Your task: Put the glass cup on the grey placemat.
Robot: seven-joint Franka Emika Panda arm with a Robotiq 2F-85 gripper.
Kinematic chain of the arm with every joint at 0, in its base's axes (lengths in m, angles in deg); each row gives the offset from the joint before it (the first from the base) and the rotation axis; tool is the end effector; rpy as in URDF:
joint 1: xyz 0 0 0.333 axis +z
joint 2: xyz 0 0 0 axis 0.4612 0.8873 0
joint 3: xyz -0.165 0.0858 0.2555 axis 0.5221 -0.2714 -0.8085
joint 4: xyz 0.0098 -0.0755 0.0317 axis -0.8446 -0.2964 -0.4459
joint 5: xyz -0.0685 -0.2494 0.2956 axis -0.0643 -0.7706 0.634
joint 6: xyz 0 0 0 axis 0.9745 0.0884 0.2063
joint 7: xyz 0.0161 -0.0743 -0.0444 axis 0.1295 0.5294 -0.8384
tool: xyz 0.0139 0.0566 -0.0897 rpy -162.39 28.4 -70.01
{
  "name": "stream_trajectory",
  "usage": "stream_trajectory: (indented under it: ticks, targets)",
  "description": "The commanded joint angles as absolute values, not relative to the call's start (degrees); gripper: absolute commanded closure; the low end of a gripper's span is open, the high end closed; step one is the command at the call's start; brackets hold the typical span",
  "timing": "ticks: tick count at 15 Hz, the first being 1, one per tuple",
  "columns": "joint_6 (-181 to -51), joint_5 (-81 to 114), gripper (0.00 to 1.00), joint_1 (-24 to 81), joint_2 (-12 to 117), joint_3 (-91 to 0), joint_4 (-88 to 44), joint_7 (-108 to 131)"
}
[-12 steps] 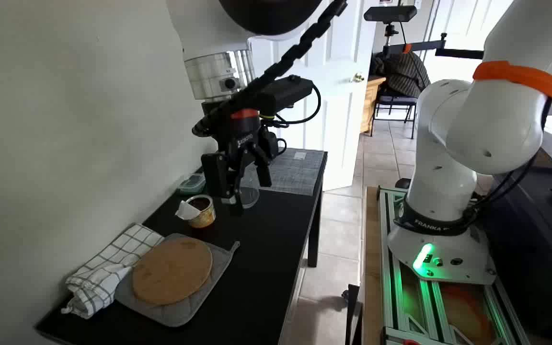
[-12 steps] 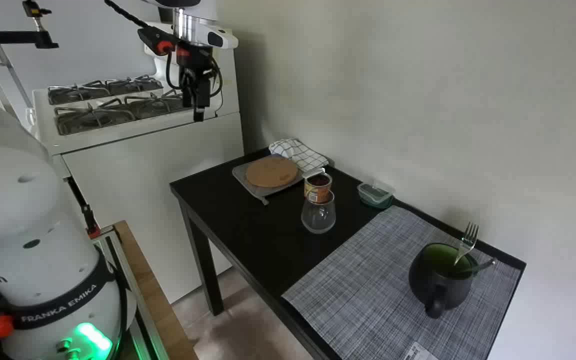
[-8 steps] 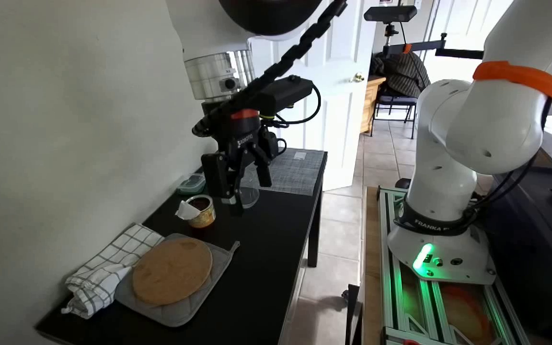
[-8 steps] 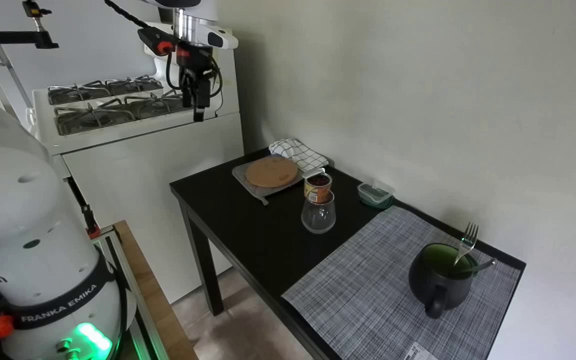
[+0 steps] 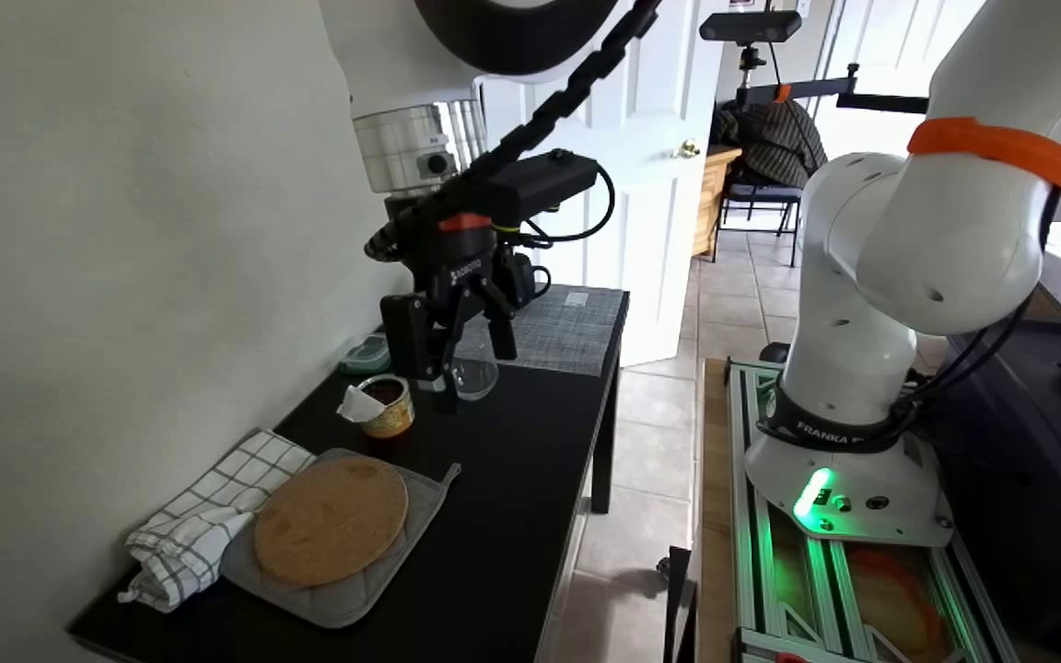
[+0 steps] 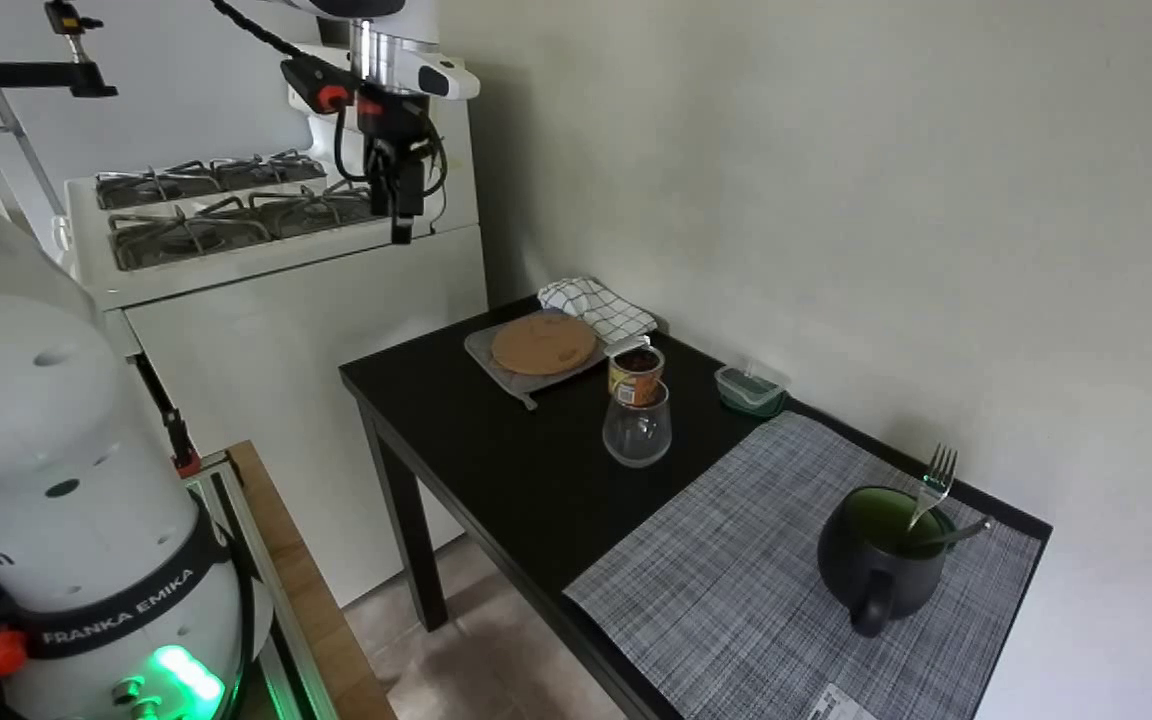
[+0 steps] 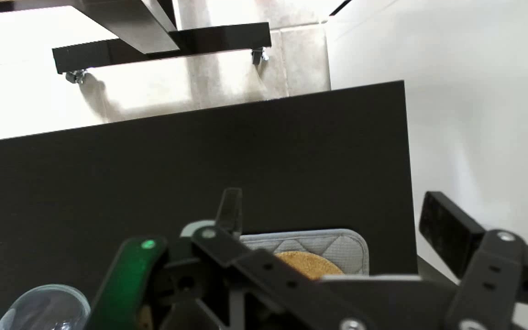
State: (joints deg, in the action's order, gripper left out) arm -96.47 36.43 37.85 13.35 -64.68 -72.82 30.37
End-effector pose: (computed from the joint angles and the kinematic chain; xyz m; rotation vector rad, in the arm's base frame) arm 0.3593 0.1930 0.4130 -3.0265 0.1823 0.2325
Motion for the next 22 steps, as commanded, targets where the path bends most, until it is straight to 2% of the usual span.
stream_trajectory:
  ticks: [1,8,9,13,18,22]
  targets:
    - [-102.6,37.2,0.0,36.5,17.1,-63.8,-74.9,31.8]
    - [-108.9,25.7,0.0,30.0,22.7,-60.7,-82.2,35.7]
    - [-106.1,23.1,0.0,29.4,24.6,-60.9,-81.6,38.8]
    - [-106.5,26.0,0.0,30.9,23.7,-59.4,-80.8,34.3]
    - [-110.6,27.1,0.0,28.5,24.4,-57.3,-70.7,41.3]
    - [-119.4,16.6,0.0,24.7,28.6,-56.9,-63.3,48.7]
